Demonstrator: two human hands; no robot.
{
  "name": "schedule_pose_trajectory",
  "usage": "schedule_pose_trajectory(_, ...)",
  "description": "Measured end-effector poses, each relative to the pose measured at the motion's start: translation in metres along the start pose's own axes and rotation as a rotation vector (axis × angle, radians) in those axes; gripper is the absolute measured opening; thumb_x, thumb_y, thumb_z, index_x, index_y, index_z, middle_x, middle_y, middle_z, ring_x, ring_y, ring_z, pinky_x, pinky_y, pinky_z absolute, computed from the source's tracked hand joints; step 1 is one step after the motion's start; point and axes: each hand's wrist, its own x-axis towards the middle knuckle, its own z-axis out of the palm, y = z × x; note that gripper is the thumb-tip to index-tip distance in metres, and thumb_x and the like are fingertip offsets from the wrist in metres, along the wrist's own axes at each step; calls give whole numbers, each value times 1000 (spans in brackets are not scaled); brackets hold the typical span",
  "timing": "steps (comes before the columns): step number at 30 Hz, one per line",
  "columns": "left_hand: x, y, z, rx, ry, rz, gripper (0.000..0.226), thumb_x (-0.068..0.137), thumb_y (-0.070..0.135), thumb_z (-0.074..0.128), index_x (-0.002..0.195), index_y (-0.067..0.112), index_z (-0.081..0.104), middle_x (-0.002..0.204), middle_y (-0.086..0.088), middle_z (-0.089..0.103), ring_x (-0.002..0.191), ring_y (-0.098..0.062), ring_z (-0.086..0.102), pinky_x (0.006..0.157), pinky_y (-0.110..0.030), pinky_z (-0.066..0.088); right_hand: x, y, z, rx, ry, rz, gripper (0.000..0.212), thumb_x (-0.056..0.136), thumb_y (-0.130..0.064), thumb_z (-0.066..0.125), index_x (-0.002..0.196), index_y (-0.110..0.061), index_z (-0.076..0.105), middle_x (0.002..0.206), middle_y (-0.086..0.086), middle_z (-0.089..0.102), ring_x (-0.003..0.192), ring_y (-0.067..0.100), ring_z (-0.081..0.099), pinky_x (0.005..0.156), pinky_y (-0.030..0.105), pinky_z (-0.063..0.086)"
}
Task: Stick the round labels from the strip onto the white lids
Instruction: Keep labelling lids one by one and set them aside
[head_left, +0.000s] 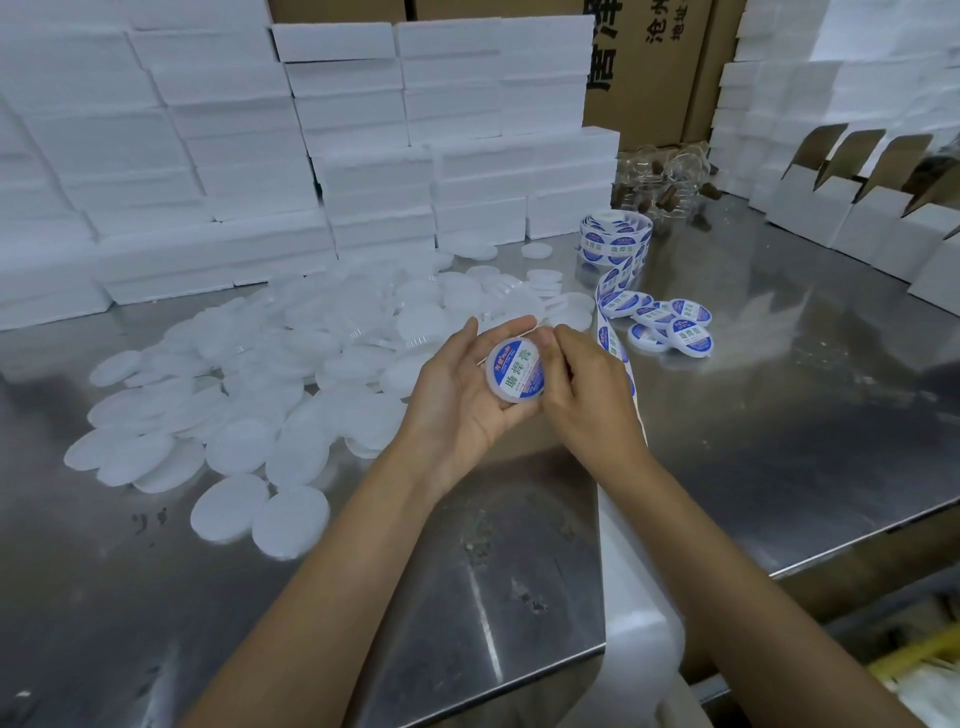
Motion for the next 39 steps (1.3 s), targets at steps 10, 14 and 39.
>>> schedule_pose_trajectory(10,1,3,-6,4,-7,17,36,101,-1,42,135,-7,52,124,-32,65,115,-40,66,95,-48,57,-1,7,-1,9,-116,-54,22,96,-16,62,78,-7,54,70,-10,49,69,5,44,65,25,32)
schedule_pose_trajectory(14,4,0,-9,160,39,73,43,95,-19,38,131,-4,56,110,-24,72,100,-30,73,83,-40,62,-4,8,-1,-22,-159,-33,18,101,-9,50,85,-6,55,77,-3,55,74,14,47,67,26,32)
schedule_pose_trajectory(39,1,-10,-2,713,104,334,53,89,-10,68,129,20,51,112,-19,70,83,-21,74,68,-33,62,-4,2,3,149,-98,180,35,104,-24,48,71,-15,41,54,-8,42,53,8,37,55,29,31)
